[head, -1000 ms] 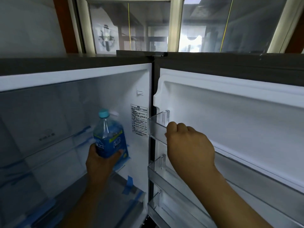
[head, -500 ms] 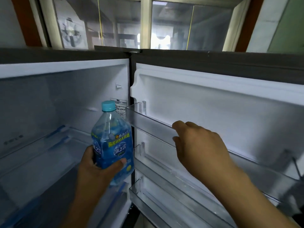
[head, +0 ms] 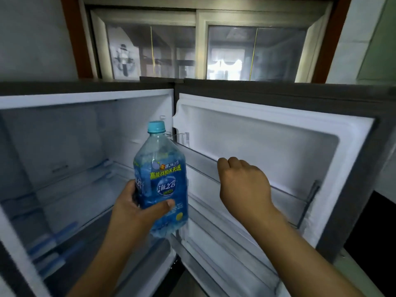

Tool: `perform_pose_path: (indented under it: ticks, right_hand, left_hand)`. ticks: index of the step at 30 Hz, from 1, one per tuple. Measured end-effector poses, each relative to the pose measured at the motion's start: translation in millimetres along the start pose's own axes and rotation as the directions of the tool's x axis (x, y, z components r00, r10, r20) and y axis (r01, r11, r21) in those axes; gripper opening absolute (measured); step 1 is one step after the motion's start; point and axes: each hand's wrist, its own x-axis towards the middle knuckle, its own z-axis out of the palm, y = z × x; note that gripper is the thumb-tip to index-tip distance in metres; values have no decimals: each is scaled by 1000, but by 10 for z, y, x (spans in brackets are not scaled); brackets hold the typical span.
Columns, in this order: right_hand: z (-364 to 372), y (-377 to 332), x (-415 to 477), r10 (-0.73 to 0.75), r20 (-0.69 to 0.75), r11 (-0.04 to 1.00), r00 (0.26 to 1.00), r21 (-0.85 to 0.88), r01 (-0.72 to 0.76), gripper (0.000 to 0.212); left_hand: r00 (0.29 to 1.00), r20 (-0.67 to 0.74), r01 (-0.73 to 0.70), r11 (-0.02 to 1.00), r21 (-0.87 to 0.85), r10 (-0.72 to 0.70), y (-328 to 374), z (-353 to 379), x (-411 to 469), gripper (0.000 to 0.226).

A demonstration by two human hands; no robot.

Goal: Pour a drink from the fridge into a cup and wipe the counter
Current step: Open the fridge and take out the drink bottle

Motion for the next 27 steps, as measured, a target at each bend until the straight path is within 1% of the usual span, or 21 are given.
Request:
perform_pose_path:
  ticks: [2, 3, 4, 5, 6, 7, 8, 9, 10, 11, 13, 14, 15, 16, 17, 19, 21, 22, 25, 27]
  right_hand:
    - [-21, 41, -24, -15, 20, 1000, 1000, 20, 15, 28]
    - [-34, 53, -47, -17, 22, 998, 1000, 65, 16, 26]
    - [-30, 59, -82, -12, 17, 989, 1000, 150, 9, 22]
    - [-60, 42, -147, -3, 8, 958, 1000, 286, 0, 18]
    - [-127, 8, -224, 22, 8, 891, 1000, 453, -23, 17]
    - [-195, -30, -323, 69, 37, 778, 997, 623, -77, 19]
    - [-290, -83, -437, 128, 113, 632, 985, 757, -168, 20]
    - [-359, -134, -550, 169, 234, 483, 957, 827, -288, 20]
    - [-420, -183, -667, 170, 371, 324, 913, 854, -407, 19]
    - [-471, -220, -769, 141, 485, 142, 863, 853, -503, 20]
    - [-535, -272, -962, 56, 638, -236, 768, 756, -611, 26]
    - [-544, -302, -1051, -1, 692, -406, 722, 660, -632, 28]
    - [-561, -336, -1154, -49, 735, -552, 676, 544, -632, 31]
    - [-580, -371, -1256, -90, 771, -658, 631, 429, -618, 33]
    - [-593, -402, -1362, -110, 803, -731, 586, 334, -595, 35]
    - [-644, -468, -1565, -144, 852, -811, 504, 189, -553, 38]
    - [-721, -546, -1761, -146, 879, -848, 453, 124, -515, 37]
    - [-765, -589, -1851, -133, 894, -859, 428, 112, -500, 37]
    - [-895, -724, -2116, -74, 937, -870, 343, 108, -481, 34]
    - [-972, -831, -2284, -17, 965, -878, 263, 111, -465, 34]
  left_hand:
    - [1000, -14, 4, 1000, -22, -4, 155, 55, -158, 49]
    - [1000, -20, -2, 1000, -23, 1, 230, 92, -243, 51]
    - [1000, -23, -12, 1000, -26, 11, 301, 138, -311, 54]
    - [999, -35, -21, 1000, -23, 20, 353, 177, -396, 57]
    - [998, -48, -30, 999, -25, 28, 406, 220, -475, 59]
    - [998, -59, -36, 999, -26, 34, 452, 253, -566, 60]
    - [997, -68, -36, 999, -22, 34, 494, 280, -668, 58]
    - [997, -65, -40, 999, -15, 39, 527, 307, -755, 55]
    - [997, -62, -42, 999, 0, 41, 556, 323, -847, 52]
    - [998, -53, -44, 999, 20, 45, 581, 338, -932, 50]
    - [998, -29, -50, 998, 46, 51, 599, 362, -1077, 48]
    - [998, -14, -53, 997, 52, 54, 590, 364, -1135, 48]
    - [998, 9, -59, 996, 63, 59, 574, 366, -1197, 49]
    - [997, 37, -65, 995, 79, 62, 551, 366, -1257, 51]
    - [996, 64, -68, 993, 92, 63, 516, 366, -1320, 55]
    - [993, 106, -65, 993, 102, 54, 432, 345, -1442, 64]
    - [985, 166, -57, 993, 105, 39, 323, 303, -1550, 72]
    - [979, 200, -55, 993, 104, 33, 267, 278, -1602, 75]
    - [956, 293, -44, 997, 65, 23, 100, 161, -1758, 69]
    - [931, 364, -18, 999, 32, 5, 16, 55, -1853, 67]
